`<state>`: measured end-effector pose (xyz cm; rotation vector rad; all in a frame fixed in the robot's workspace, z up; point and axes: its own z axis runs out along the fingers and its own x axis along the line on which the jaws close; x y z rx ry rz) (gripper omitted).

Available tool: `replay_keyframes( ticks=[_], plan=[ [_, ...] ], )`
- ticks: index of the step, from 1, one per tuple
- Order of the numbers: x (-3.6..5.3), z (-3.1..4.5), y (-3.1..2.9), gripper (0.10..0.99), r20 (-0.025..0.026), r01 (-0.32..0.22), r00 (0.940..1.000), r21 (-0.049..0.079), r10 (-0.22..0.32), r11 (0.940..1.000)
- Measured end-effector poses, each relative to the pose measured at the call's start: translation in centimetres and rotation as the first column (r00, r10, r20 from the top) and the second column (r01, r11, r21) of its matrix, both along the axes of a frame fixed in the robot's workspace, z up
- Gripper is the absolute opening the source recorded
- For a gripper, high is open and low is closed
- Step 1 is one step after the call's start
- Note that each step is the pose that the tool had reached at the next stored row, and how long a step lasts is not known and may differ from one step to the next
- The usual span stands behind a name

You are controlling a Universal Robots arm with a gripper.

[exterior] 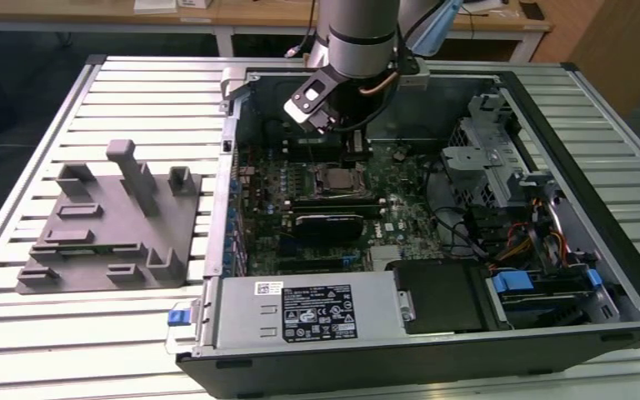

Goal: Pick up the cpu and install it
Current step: 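Close the cpu cover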

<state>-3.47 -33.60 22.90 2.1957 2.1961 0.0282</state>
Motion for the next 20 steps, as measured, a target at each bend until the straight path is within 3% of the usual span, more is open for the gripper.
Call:
replay_keyframes(
  ticks=[5,10,14,20],
  plan=[
    [-0.01,-0.01,0.00,0.106,0.0000,-0.063,0.9980,0.000,0.063,0.9980],
    [-0.01,-0.04,0.00,0.106,0.0001,-0.154,0.9881,0.000,0.154,0.9881],
    [-0.01,-0.05,0.00,0.106,0.0001,-0.225,0.9744,0.000,0.225,0.9744],
    [-0.01,-0.07,0.00,0.106,0.0001,-0.330,0.9440,0.000,0.330,0.9440]
  ],
)
